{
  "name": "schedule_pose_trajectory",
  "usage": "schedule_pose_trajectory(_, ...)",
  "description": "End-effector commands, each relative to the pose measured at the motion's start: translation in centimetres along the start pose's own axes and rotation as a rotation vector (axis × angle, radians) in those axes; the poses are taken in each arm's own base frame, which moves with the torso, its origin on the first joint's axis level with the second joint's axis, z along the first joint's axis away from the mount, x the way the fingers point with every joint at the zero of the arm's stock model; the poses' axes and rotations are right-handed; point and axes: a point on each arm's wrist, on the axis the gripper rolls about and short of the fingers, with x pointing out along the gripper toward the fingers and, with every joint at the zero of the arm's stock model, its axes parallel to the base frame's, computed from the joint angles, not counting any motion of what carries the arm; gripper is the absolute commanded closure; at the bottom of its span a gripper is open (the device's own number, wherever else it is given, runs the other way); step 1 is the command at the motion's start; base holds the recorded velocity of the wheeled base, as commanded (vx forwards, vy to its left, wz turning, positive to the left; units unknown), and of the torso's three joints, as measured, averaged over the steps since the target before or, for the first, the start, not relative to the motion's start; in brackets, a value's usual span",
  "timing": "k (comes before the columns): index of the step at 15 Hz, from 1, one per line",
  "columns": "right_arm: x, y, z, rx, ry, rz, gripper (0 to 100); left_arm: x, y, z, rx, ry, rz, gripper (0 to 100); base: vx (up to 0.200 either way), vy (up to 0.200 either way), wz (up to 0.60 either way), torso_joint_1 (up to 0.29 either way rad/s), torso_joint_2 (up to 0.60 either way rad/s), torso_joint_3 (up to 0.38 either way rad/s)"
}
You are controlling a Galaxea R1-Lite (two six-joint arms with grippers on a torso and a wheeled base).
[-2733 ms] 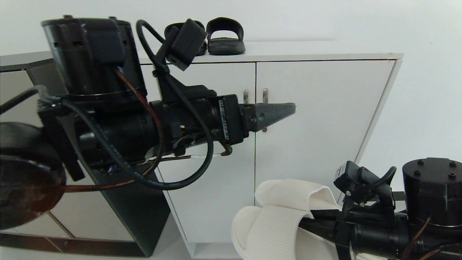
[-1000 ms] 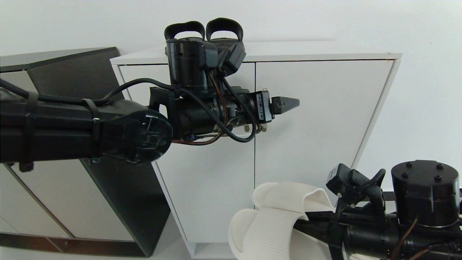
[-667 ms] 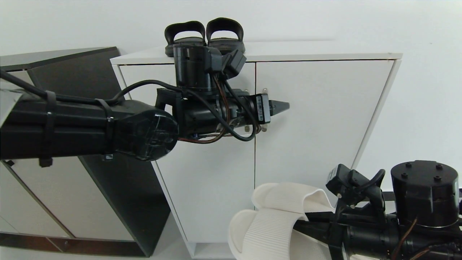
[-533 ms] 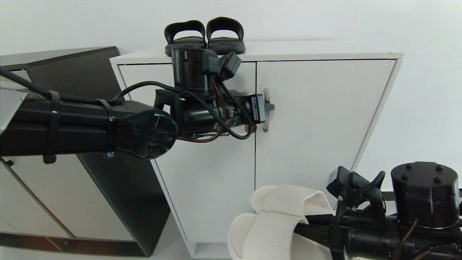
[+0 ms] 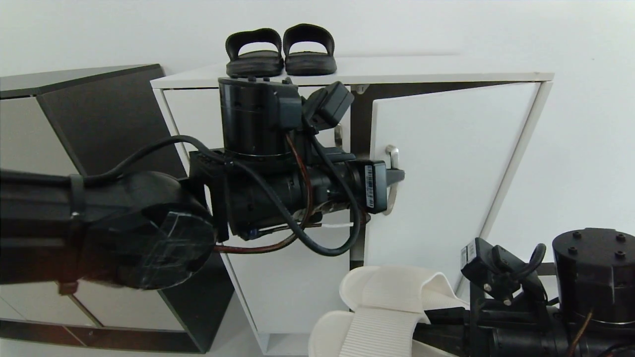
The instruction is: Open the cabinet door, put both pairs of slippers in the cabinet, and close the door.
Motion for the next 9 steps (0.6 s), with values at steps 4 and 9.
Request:
schedule_pose_trajectory(4, -0.2, 0.1, -0.2, -0.002, 0.002, 0.003, 100, -4.3, -1.5, 0.1, 0.006, -0.015, -0.014, 100, 0.000, 0.000, 0.00, 0.000, 0.00, 0.000)
schedule_pose_trajectory(9, 0.0, 0.4, -0.5, -0.007, 0.018, 0.015, 100, -5.4, 1.3, 1.4, -0.088, -0.056, 0.044, 100, 0.000, 0.000, 0.00, 0.000, 0.00, 0.000)
